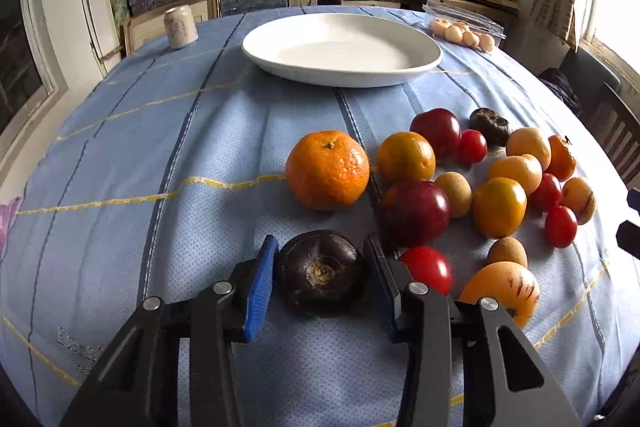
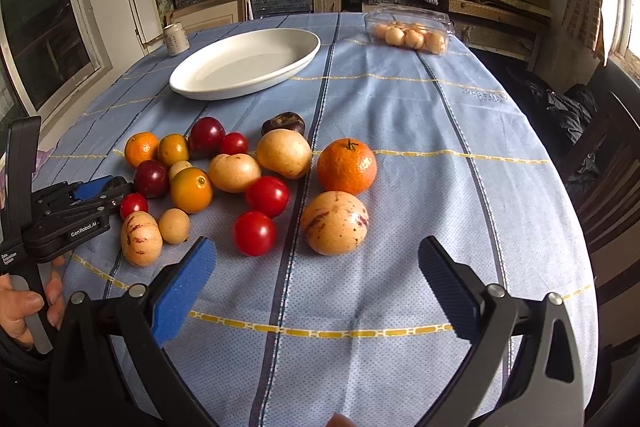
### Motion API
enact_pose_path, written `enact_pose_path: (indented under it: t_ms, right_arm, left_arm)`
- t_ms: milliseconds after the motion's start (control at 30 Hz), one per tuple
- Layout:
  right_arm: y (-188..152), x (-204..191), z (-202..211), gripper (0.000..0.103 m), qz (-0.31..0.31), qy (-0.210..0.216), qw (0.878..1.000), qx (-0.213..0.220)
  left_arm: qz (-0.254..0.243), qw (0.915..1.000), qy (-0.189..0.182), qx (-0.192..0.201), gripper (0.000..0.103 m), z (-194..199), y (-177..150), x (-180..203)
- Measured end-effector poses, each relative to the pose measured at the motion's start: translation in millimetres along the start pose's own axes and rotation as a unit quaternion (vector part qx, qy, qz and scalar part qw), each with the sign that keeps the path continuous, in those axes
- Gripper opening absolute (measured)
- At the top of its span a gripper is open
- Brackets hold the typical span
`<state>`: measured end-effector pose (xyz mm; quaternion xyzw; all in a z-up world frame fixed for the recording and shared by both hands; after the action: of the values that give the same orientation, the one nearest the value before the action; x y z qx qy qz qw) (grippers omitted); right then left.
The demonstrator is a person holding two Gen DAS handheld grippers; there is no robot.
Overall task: Organize fruits
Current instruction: 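Lower the left tool onto the dark brown round fruit and close it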
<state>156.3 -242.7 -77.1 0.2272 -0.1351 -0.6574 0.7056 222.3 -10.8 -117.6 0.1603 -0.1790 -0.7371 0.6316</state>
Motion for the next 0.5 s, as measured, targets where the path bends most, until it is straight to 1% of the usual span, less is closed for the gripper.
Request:
enact_pose_path:
  t_ms: [233,400,500]
  right_arm:
    - [0.5,-2.0,-4.8,0.099,0.006,0.001,1.000,-0.007]
    - [4.5,-2.4,-19.7,0.099,0.009,-0.002,1.000,-0.025]
    - [8.6,0.7,-26.4,0.099,0.010,-0.025,0.999,-0.022]
  left_arm:
    - [0.016,0.9999,-0.001,0.002,0.044,1.8,-1.9,-6.0]
    - [0.058,0.9978,-0.004,0.031,0.044,11.4,-1.1,-23.3]
    - [0.064,0.9970,-0.004,0.044,0.044,16.7,-1.5,-25.5]
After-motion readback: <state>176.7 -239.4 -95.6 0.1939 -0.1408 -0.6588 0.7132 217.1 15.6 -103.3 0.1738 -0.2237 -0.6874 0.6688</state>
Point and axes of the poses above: each gripper's, at about its wrist camera, not at the fingertips, and z roughly against the way its jaws point, x to its right, y to its top, the point moved 5 cm from there along -z, roughly the way its jaws point, and after that the axes turned 12 degrees about -x, right-handed, at the moved point
